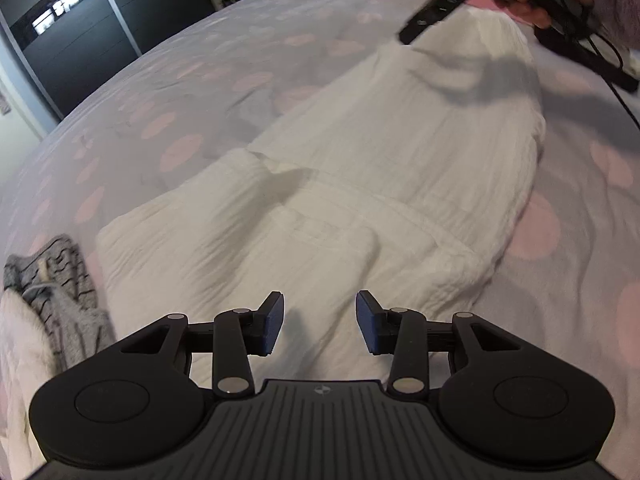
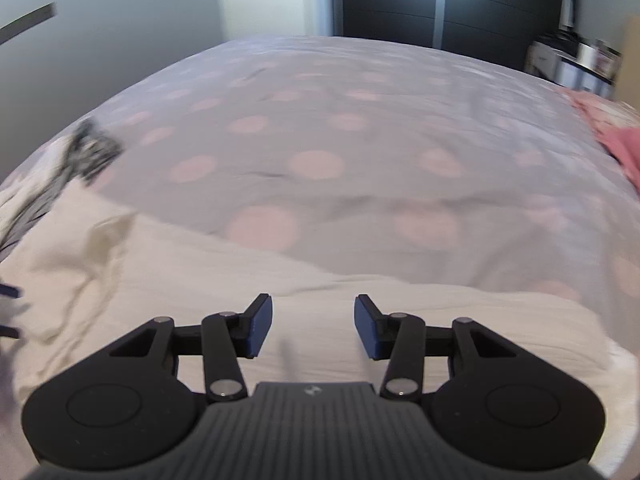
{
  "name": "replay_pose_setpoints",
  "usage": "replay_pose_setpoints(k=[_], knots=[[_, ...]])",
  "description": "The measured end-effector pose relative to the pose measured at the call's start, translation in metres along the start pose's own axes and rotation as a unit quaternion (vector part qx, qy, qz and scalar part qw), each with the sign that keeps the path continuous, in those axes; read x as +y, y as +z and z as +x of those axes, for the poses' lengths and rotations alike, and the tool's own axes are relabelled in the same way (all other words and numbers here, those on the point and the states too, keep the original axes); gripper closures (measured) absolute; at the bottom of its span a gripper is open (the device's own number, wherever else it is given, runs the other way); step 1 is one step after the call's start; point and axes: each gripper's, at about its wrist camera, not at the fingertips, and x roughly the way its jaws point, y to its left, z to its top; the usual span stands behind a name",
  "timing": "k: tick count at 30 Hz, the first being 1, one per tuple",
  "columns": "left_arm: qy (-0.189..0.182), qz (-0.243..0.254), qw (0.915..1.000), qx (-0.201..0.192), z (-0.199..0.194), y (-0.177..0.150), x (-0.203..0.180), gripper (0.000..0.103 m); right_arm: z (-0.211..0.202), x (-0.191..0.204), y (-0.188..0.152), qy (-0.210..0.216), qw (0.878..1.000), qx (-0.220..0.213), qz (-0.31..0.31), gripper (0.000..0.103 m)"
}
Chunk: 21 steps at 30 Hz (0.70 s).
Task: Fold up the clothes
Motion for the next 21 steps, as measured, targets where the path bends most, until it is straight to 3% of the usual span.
replay_pose_setpoints(k=[3, 6, 9, 10, 13, 18, 19, 20, 21], knots=[[0.005, 0.023, 0.9997, -0.007, 0.010, 0.002, -0.012, 0.066, 0.011, 0.037, 0.002, 0.045, 0.999, 0.006, -0.030, 0.054], [-0.001, 0.000, 1.0000, -0.007, 0.014, 0.002, -0.006, 0.089, 0.024, 0.077, 0.006, 0.085, 0.992, 0.000, -0.088, 0.054], [-0.011, -0.033, 0.9992, -0.018, 0.007, -0.001, 0.006, 0.101, 0.039, 0.111, 0.012, 0.124, 0.982, -0.005, -0.139, 0.047], [-0.015, -0.043, 0.9987, -0.024, 0.002, -0.002, 0.011, 0.101, 0.045, 0.122, 0.013, 0.136, 0.978, -0.006, -0.157, 0.046], [-0.025, -0.074, 0.9959, -0.046, -0.017, -0.007, 0.025, 0.101, 0.069, 0.147, 0.013, 0.119, 0.969, -0.005, -0.214, 0.048], [-0.037, -0.099, 0.9917, -0.073, -0.040, -0.013, 0.039, 0.102, 0.092, 0.147, 0.029, 0.149, 0.974, -0.013, -0.169, 0.052], [-0.046, -0.102, 0.9905, -0.080, -0.044, -0.013, 0.041, 0.102, 0.096, 0.147, 0.034, 0.156, 0.975, -0.017, -0.156, 0.055], [-0.055, -0.104, 0.9891, -0.088, -0.048, -0.014, 0.043, 0.102, 0.100, 0.149, 0.037, 0.155, 0.976, -0.015, -0.154, 0.075], [-0.065, -0.106, 0.9875, -0.096, -0.052, -0.014, 0.045, 0.102, 0.103, 0.151, 0.039, 0.153, 0.976, -0.012, -0.152, 0.087]])
